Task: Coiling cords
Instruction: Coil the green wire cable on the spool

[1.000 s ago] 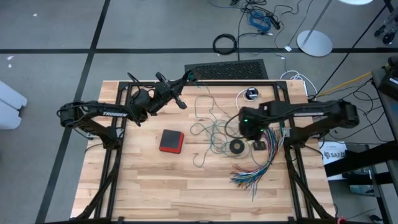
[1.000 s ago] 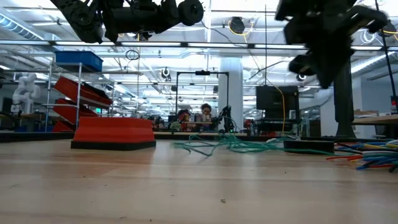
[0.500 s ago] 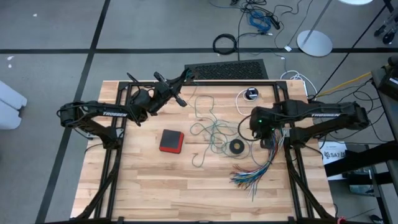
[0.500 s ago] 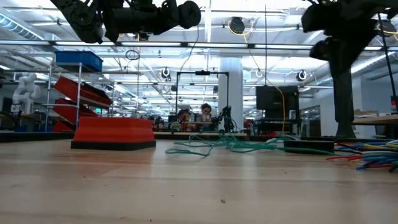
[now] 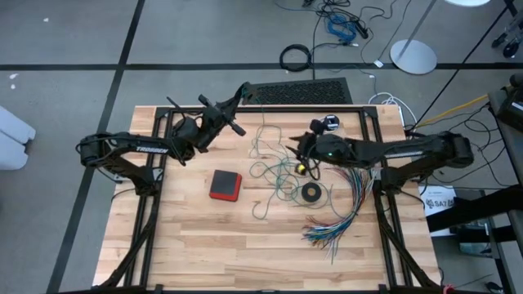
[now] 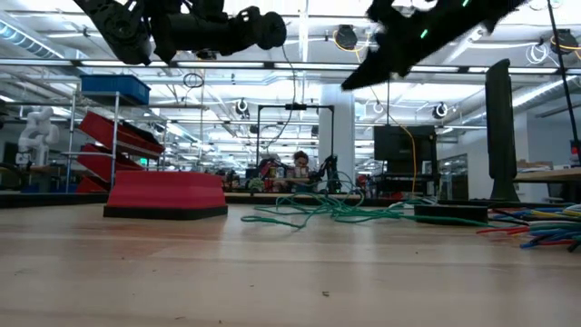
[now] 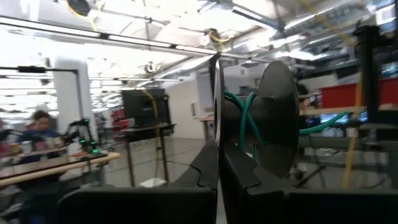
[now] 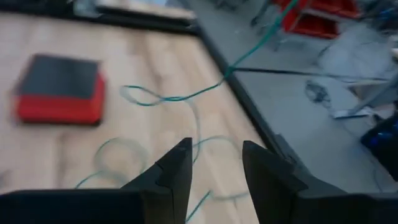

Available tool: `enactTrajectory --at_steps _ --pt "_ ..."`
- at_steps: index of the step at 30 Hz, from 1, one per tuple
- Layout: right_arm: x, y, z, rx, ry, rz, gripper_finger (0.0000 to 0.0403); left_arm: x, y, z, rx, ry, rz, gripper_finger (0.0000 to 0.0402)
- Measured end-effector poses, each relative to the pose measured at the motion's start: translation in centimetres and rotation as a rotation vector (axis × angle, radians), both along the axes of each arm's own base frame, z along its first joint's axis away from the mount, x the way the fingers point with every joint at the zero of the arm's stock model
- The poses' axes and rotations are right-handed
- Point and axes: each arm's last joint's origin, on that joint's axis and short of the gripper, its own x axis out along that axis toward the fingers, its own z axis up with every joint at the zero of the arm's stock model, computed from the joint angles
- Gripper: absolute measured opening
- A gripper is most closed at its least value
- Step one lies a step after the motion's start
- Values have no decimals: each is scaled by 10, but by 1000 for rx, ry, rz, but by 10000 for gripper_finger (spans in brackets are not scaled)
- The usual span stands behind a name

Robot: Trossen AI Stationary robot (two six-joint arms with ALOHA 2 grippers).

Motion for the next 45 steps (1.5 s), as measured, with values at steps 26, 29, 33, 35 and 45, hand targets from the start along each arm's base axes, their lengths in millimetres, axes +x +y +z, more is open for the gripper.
enactTrajectory --at_steps 26,29,33,35,45 --pt "49 -84 -115 66 -478 -65 129 29 -1 -34 -100 23 -63 2" --pt "51 -84 -121 104 -493 14 129 29 -2 -34 -98 18 -68 2" --pt "53 -84 -125 114 -486 14 129 29 -4 -33 -95 14 -74 2" --pt "53 -84 -126 115 -481 8 129 29 -4 -33 -96 17 -76 2" --pt "53 -83 -130 127 -435 18 129 31 -8 -34 -92 31 -84 2"
